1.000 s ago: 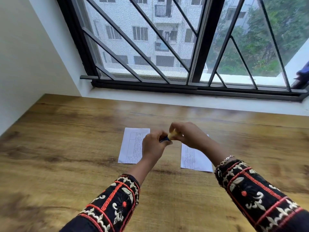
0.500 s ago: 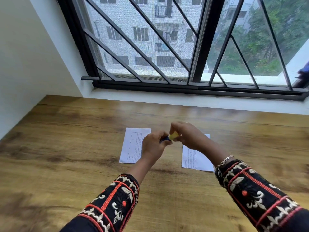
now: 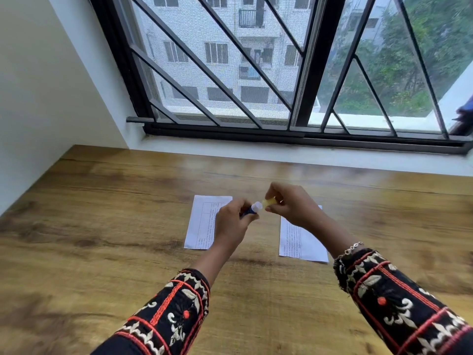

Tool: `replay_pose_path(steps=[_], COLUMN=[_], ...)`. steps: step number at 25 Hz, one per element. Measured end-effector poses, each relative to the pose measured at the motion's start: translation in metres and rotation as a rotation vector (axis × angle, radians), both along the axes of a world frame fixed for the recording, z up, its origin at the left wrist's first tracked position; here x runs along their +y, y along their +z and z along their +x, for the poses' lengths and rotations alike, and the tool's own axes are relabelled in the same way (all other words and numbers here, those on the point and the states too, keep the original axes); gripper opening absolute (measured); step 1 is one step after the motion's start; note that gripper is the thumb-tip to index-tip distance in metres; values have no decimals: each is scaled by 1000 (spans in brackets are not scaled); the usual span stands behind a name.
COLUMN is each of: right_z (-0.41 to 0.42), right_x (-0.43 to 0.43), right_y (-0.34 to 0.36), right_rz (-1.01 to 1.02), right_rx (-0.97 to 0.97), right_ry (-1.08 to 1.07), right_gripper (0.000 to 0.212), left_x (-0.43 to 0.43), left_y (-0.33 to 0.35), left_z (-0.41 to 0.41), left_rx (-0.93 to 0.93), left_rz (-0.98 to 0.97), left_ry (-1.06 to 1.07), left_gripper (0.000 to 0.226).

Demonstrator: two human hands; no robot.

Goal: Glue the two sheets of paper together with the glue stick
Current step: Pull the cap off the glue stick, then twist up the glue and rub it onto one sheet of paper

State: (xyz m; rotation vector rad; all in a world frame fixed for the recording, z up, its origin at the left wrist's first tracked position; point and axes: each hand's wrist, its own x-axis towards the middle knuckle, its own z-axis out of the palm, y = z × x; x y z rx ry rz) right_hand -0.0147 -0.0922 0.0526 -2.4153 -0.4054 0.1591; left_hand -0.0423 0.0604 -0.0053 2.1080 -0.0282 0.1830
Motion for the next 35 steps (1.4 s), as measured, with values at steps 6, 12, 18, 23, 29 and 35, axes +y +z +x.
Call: replay_pose_path(steps=[6,12,18,23,29,35], right_z=[-11,-24,-30,-31,-31,-38], right_x=[-5,6,14,10,8,21], right_y=[-34,-63,-83,-89,-89,-69], right_rz=[400,368,182,59,83,917], right_rx=[181,115,118,100,86,180], right_ry=[-109,-176,-124,-89,-60,-355], right_gripper=[21,22,28,29,46,26], left_x=[8,12,13,13,10,0], left_y=[0,-3,-7,-9,-7,7], left_z=[-5,-11,-17,-17,-18,-17], left_rx=[32,33,25,26,32,-14], left_rz=[-228,-277,-289,-298,-314,-450], left_ry=[65,92,92,99,113,144], left_gripper=[16,14,15,17,20,21])
